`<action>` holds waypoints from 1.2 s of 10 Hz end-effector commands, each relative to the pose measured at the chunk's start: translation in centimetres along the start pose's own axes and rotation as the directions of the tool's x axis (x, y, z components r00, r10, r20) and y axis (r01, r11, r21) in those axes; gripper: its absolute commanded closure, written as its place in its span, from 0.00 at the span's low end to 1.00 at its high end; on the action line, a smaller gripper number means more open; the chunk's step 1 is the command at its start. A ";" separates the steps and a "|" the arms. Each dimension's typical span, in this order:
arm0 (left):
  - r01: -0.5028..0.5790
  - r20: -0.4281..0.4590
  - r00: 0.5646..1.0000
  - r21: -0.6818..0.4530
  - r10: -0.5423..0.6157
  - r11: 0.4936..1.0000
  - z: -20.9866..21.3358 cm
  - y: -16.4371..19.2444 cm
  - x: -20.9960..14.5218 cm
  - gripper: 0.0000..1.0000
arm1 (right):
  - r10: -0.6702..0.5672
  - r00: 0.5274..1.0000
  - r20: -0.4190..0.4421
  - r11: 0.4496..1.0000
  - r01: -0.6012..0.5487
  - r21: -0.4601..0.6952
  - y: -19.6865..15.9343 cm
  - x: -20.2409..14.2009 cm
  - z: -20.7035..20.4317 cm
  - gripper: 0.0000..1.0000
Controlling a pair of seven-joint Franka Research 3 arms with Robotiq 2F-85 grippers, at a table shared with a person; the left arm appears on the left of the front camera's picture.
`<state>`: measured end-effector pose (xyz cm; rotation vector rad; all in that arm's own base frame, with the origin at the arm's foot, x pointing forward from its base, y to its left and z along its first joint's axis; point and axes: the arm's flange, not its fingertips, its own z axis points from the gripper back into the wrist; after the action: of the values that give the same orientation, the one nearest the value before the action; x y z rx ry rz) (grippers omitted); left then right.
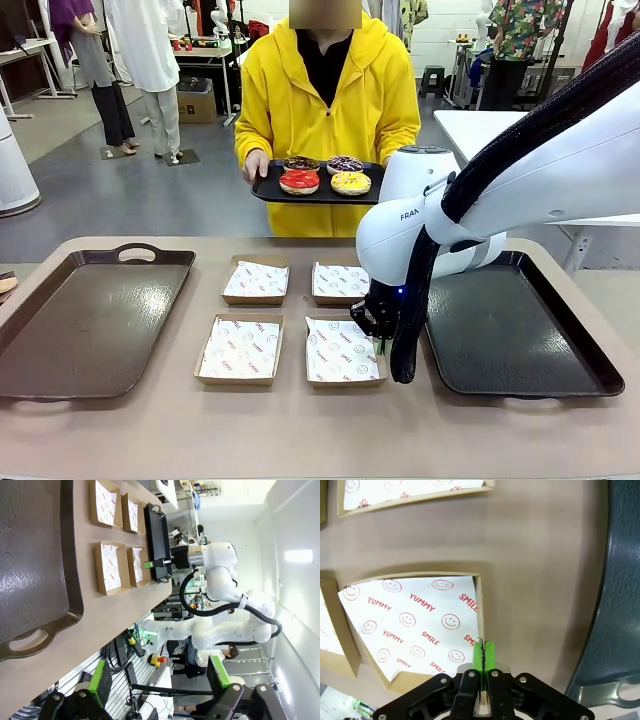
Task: Individually package the donuts and arrange them on the tray.
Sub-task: Pick up one Paper togo box.
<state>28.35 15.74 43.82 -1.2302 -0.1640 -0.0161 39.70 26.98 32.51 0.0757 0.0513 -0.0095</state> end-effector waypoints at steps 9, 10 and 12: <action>0.003 0.009 1.000 -0.012 -0.002 1.000 0.1 0.0 -0.2 0.00 | 0.135 0.991 0.017 0.991 -0.135 -0.016 3.7 0.3 21.3 1.00; 0.003 0.009 1.000 -0.012 -0.002 1.000 0.1 0.0 -0.2 0.00 | 0.108 0.994 -0.012 0.994 -0.108 -0.032 3.9 2.7 22.7 1.00; 0.003 0.009 1.000 -0.012 -0.002 1.000 0.1 0.0 -0.2 0.00 | 0.003 1.000 -0.018 0.999 -0.004 -0.041 3.5 8.5 23.6 1.00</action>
<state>28.35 15.74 43.82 -1.2299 -0.1640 -0.0157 46.24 27.07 55.88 0.0584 0.0342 0.0507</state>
